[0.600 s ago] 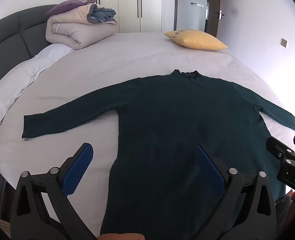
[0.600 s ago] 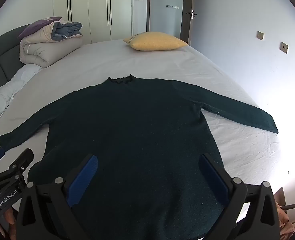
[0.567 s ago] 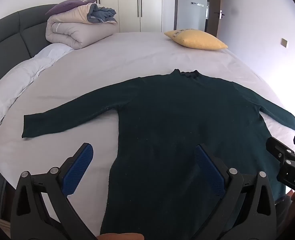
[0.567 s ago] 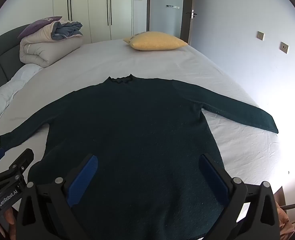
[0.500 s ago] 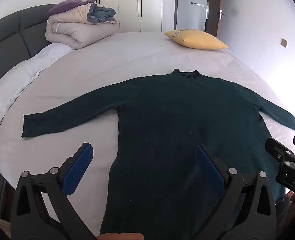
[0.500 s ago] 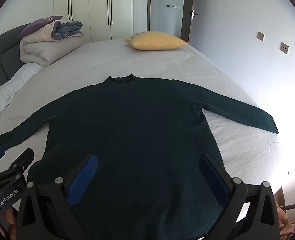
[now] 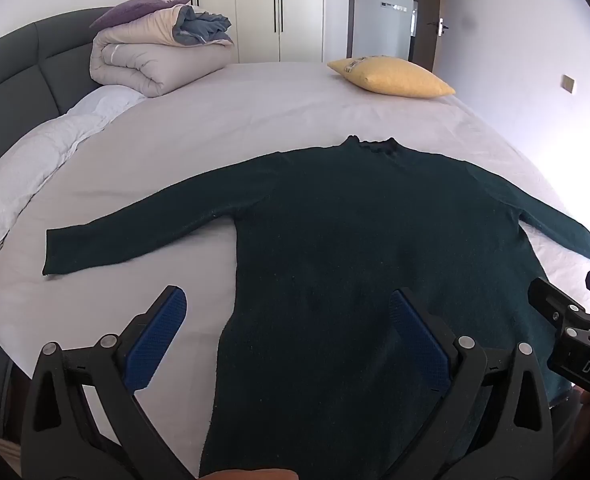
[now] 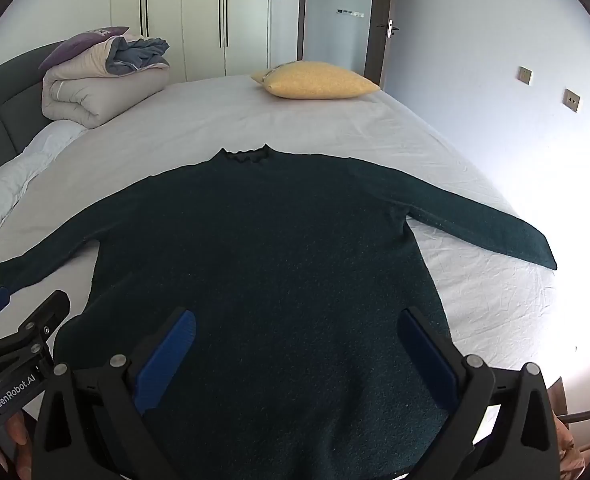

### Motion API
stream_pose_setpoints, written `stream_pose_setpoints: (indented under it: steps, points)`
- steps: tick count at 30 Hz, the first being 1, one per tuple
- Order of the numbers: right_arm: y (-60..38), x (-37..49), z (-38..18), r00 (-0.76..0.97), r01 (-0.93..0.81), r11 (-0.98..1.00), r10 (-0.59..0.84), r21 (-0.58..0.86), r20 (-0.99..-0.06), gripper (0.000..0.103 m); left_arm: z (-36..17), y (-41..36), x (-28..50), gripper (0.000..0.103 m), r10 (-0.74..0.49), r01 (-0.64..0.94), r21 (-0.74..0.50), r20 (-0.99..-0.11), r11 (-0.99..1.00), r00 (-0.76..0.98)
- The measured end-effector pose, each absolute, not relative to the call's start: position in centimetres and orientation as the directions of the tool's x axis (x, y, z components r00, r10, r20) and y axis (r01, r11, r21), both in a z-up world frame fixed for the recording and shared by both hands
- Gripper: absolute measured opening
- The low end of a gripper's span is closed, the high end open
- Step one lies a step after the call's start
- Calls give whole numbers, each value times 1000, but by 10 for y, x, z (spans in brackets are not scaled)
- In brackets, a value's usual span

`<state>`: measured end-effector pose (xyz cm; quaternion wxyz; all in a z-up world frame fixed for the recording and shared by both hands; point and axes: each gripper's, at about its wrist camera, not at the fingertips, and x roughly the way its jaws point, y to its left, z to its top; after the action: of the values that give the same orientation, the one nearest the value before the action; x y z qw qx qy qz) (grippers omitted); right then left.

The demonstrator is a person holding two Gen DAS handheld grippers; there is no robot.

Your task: Fold small clothes

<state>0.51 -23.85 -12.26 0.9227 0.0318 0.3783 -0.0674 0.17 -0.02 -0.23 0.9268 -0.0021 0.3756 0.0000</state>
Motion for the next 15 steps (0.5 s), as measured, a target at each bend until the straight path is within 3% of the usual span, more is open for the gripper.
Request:
stream_pose_setpoints:
  steps: [15]
  points:
    - [-239, 1, -122, 703, 141, 990, -98, 4, -705, 103, -7, 2, 3, 103, -3, 1, -4, -700, 1000, 714]
